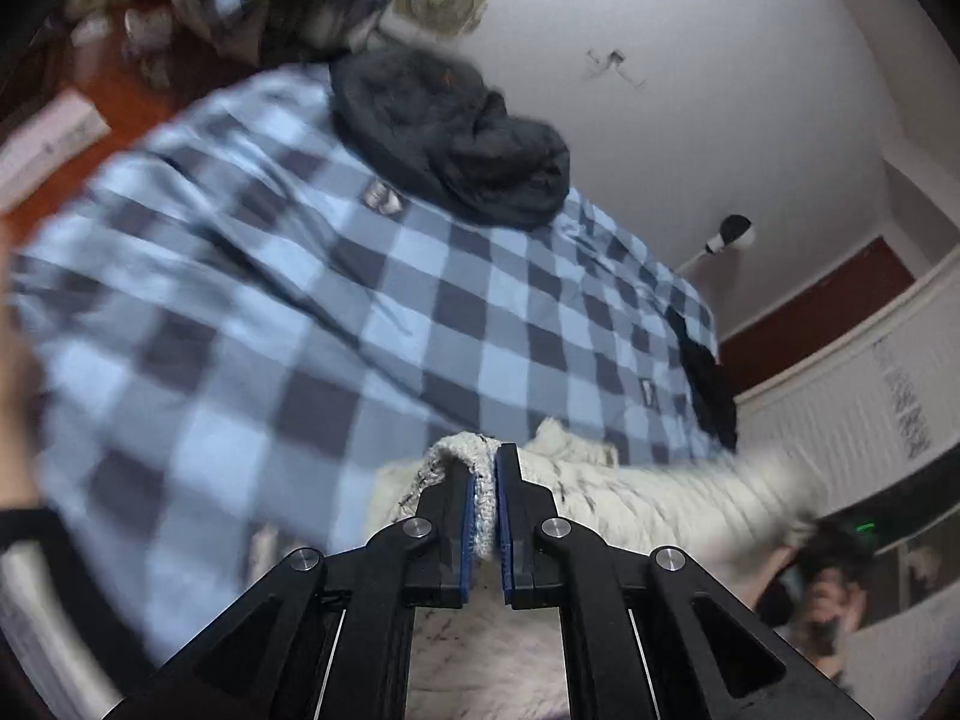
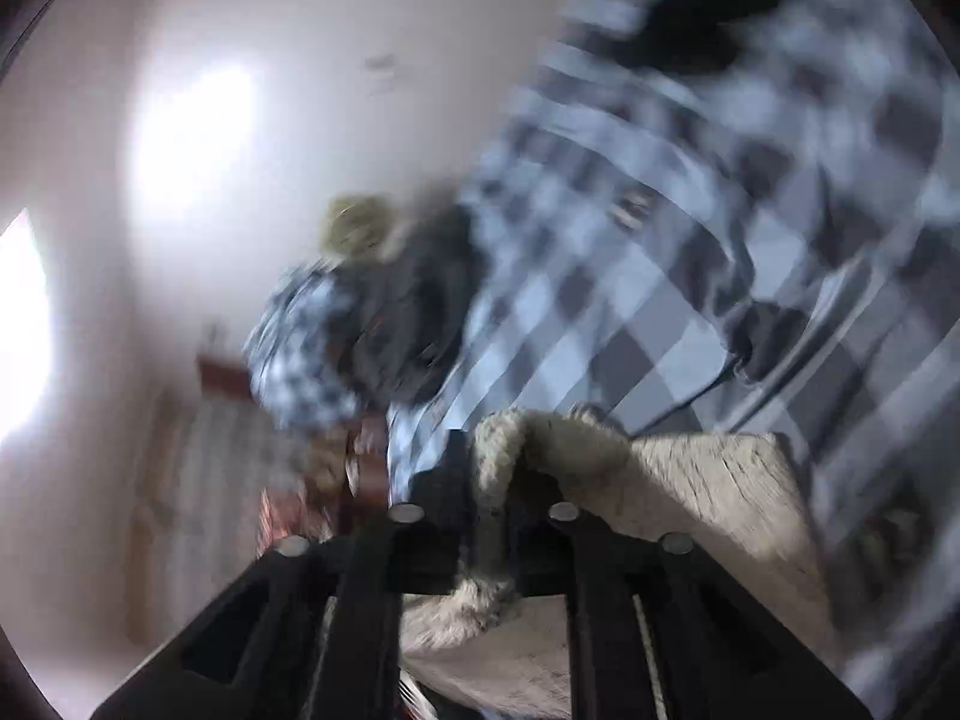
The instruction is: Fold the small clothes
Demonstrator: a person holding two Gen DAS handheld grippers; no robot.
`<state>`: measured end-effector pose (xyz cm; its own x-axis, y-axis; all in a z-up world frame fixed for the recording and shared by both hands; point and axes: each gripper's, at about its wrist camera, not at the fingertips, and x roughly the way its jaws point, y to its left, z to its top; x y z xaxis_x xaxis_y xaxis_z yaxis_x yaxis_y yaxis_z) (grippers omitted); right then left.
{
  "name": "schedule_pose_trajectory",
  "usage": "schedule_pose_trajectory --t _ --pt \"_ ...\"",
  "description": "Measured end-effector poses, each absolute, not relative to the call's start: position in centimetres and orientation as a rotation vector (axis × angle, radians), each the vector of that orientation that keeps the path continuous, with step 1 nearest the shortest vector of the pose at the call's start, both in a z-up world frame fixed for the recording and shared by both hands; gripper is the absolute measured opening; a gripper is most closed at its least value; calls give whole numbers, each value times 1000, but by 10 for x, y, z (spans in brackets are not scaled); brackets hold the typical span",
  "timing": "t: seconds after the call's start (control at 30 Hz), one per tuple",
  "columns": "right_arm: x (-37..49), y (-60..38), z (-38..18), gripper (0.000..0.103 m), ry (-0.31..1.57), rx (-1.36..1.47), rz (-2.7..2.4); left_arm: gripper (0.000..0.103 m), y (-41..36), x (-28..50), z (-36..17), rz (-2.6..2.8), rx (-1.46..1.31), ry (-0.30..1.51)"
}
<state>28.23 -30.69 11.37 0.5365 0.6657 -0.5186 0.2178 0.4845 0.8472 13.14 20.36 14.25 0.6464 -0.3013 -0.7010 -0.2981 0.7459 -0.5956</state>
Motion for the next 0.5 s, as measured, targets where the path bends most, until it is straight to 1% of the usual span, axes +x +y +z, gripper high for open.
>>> schedule_pose_trajectory --t 0.07,0.1,0.13,0.17,0.2,0.23,0.37,0.43,0.5 --pt "298 -315 79 36 1059 1106 152 6 199 160 111 67 -737 995" --pt "294 -317 70 41 1061 1068 49 6 193 164 105 73 -708 1010" --pt "289 -313 66 54 1058 1019 10 6 185 164 98 61 -670 1019" --pt "283 -303 62 73 1061 947 26 6 177 162 93 43 -631 1010" --pt "275 -294 60 80 1072 875 74 6 168 156 90 37 -583 995" --pt "266 -283 57 83 1091 804 110 6 160 151 87 34 -534 991" --pt "210 -240 47 83 1156 504 199 6 132 138 89 71 -336 946" --pt "191 -215 43 83 1164 313 243 6 131 137 100 145 -318 932" --pt "180 -194 43 83 1115 117 233 6 126 133 109 74 -343 952"
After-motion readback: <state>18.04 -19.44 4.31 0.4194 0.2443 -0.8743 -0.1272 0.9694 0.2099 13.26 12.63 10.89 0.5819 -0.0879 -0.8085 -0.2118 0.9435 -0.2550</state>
